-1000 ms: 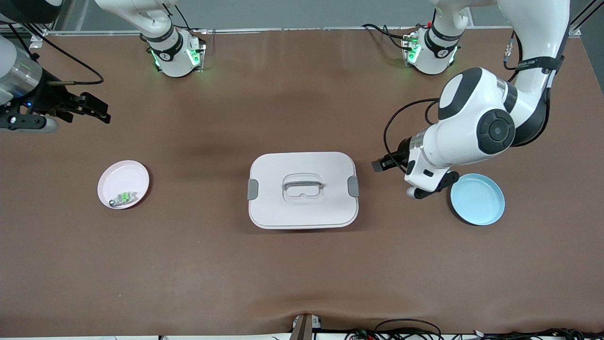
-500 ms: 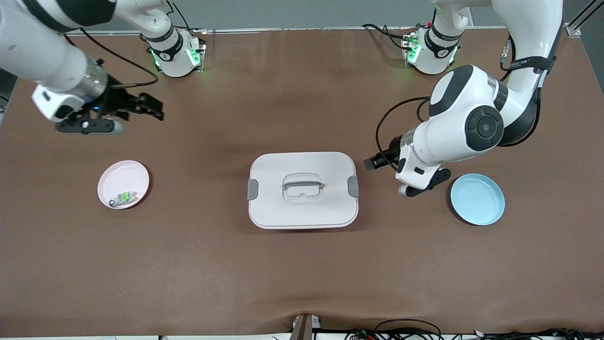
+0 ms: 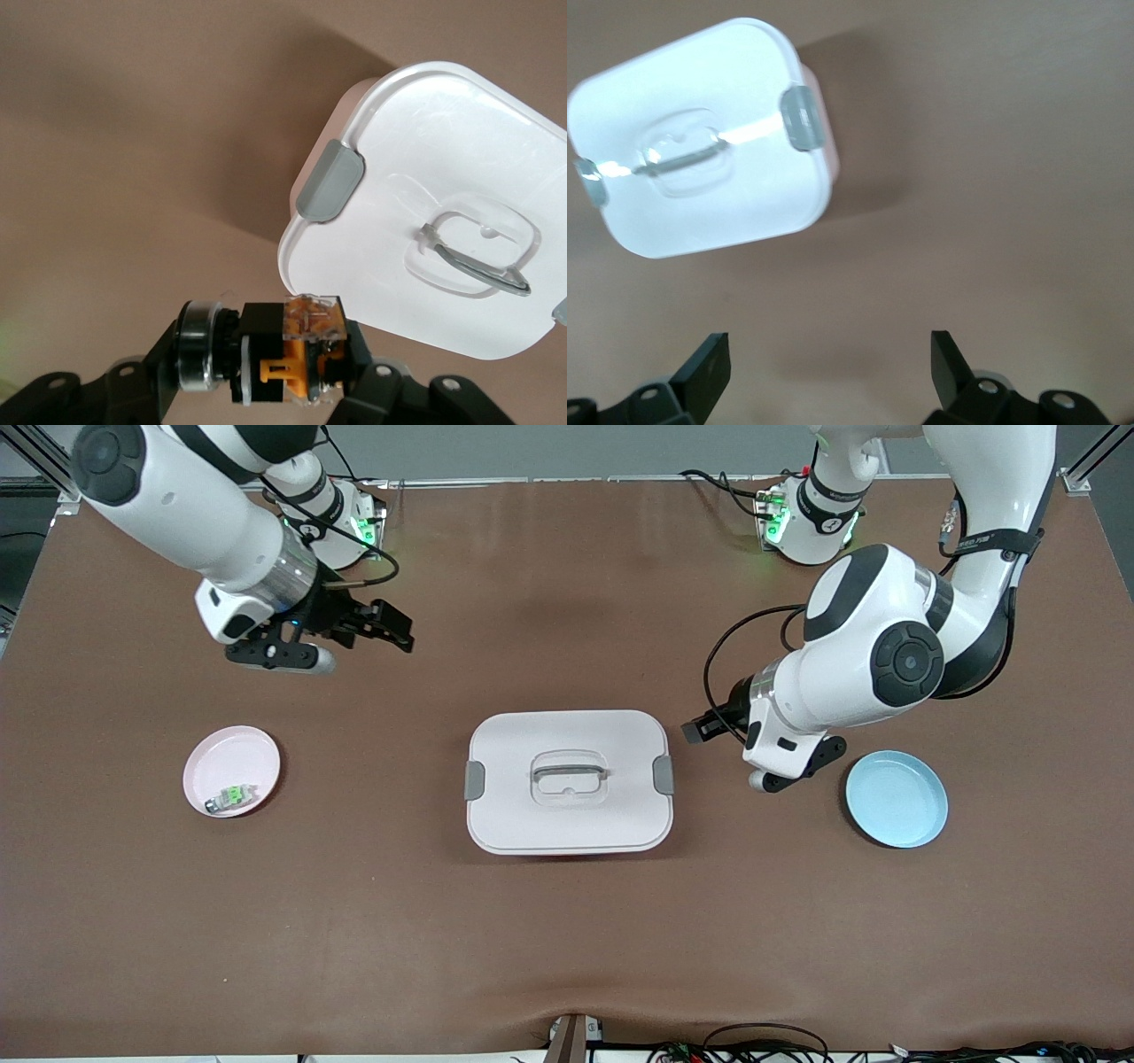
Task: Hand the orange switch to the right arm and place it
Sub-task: 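Carry the switch above the box while the right gripper reaches toward it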
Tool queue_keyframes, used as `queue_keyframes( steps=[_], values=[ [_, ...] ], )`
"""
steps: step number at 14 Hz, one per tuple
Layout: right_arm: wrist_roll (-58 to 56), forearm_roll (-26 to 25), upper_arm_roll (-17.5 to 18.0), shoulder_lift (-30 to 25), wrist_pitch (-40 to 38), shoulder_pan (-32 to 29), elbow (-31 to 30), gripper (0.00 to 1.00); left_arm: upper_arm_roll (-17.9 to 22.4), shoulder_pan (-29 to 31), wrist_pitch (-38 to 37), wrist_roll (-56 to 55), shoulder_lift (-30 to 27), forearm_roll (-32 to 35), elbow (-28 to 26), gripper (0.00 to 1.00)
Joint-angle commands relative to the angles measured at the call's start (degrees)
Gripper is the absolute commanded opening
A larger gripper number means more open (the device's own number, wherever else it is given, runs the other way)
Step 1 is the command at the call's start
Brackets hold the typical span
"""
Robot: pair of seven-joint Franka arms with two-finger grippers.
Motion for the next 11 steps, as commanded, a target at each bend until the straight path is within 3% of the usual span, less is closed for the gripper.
queue_keyframes(
  steps=[1, 6, 11],
  values=[
    [8.0, 1.4, -0.6, -0.3, 7.6, 5.7, -2.9, 1.0, -0.1, 0.3, -1.3, -0.9, -0.8, -2.0, 0.5, 0.0],
    [20.2, 5.8, -0.6, 0.4, 27.4, 15.8, -7.7, 1.0, -0.1, 0.2, -1.1, -1.0, -0.8, -2.7, 0.7, 0.0],
    [27.6, 7.8, -0.6, 6.1, 44.6, 21.8, -9.0, 1.0, -0.1, -0.4, 0.0, -5.1, -0.6, -8.2, 0.8, 0.0]
  ],
)
